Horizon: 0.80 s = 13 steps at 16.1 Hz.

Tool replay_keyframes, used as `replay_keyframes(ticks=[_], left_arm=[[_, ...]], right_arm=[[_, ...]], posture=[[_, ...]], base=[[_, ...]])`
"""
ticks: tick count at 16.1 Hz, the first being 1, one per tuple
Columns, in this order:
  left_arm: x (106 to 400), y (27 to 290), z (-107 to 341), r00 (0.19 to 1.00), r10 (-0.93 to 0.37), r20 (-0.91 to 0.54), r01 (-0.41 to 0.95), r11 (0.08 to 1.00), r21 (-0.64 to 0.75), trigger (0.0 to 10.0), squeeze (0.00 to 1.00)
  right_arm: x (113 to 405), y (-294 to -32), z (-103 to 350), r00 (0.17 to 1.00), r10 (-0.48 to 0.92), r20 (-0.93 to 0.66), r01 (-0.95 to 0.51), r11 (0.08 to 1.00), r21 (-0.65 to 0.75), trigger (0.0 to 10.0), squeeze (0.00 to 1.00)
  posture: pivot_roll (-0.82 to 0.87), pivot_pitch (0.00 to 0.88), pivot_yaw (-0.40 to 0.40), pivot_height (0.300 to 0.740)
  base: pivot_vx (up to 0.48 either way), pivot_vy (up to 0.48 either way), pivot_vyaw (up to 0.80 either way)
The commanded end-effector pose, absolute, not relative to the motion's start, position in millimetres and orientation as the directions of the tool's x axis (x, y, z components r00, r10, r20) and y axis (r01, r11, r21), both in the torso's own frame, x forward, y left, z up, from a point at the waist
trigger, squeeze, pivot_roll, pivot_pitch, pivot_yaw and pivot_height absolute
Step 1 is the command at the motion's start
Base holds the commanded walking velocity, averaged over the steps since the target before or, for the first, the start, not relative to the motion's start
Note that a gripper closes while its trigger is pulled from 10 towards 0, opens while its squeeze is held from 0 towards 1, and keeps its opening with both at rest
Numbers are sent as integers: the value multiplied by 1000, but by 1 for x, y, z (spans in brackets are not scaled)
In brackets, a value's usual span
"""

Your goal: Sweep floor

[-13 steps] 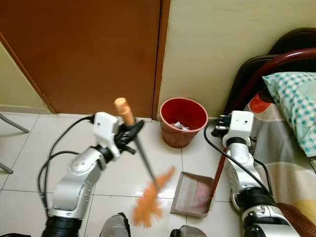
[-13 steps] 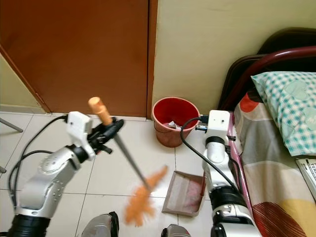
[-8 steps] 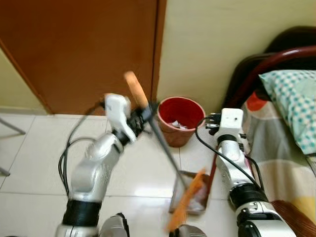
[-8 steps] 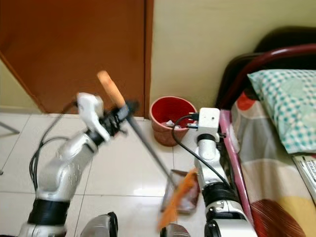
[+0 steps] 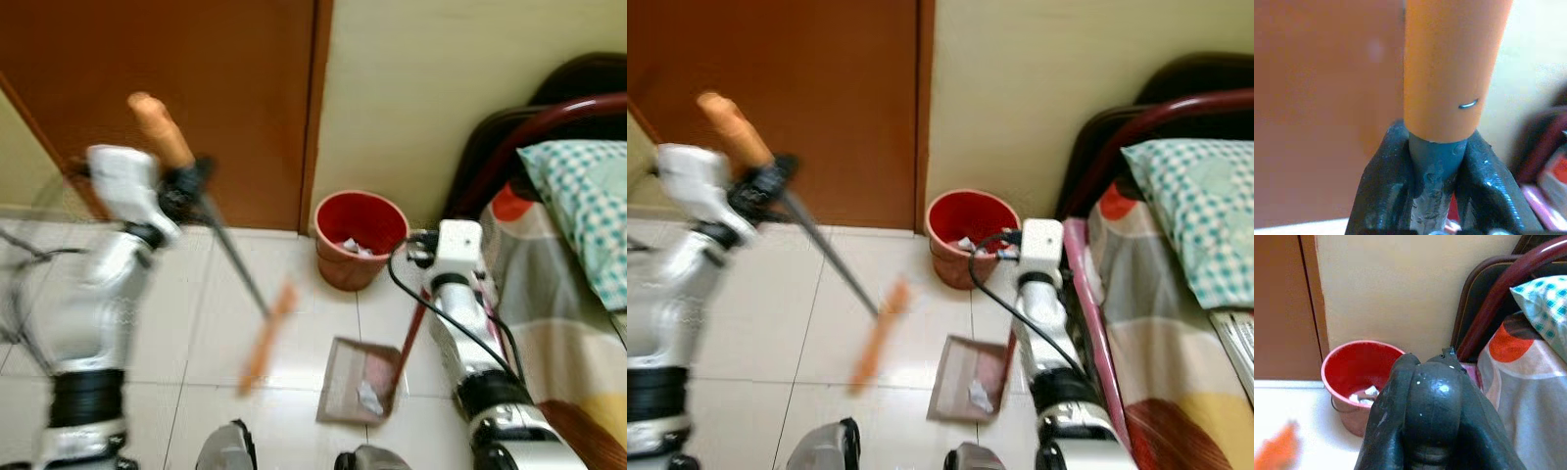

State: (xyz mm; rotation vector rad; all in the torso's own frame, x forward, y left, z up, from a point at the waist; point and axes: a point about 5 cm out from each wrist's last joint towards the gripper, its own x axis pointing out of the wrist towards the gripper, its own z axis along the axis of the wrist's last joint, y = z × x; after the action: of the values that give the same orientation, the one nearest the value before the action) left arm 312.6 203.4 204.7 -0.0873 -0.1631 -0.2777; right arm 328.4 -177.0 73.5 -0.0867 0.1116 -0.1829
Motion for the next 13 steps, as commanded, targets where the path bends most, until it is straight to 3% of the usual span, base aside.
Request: replay_keyframes(ticks=[1,3,6,7,10,13], left_arm=[[310,194,229,909,-310,278,339,939,-63,10000,0],[307,201,218,926,-298,231,317,947,-49,10000,0],[285,212,161,962,-271,35,269,962,41,10000,0],[277,220,133,975,-216,-44,220,969,113,10000,0],[270,252,102,995,-11,-97,28,984,177,10000,0],[262,267,85,989,60,-133,-19,957,288,10000,0]], right_arm=[[327,-184,72,974,-193,-118,182,978,-101,10000,0],[325,-188,73,976,-179,-121,173,983,-59,10000,0],[323,-181,100,998,-65,-18,67,994,89,10000,0],[323,-179,113,999,-29,24,26,993,115,10000,0],[333,-173,146,995,-11,96,-6,984,180,10000,0],[338,-158,175,986,49,156,-83,973,215,10000,0]], posture=[[51,125,-71,740],[58,129,-74,740],[57,124,-88,740],[53,106,-85,740],[32,82,-75,740],[28,59,-73,740]], base=[[0,0,0],[0,0,0],[0,0,0],[0,0,0],[0,0,0],[0,0,0]])
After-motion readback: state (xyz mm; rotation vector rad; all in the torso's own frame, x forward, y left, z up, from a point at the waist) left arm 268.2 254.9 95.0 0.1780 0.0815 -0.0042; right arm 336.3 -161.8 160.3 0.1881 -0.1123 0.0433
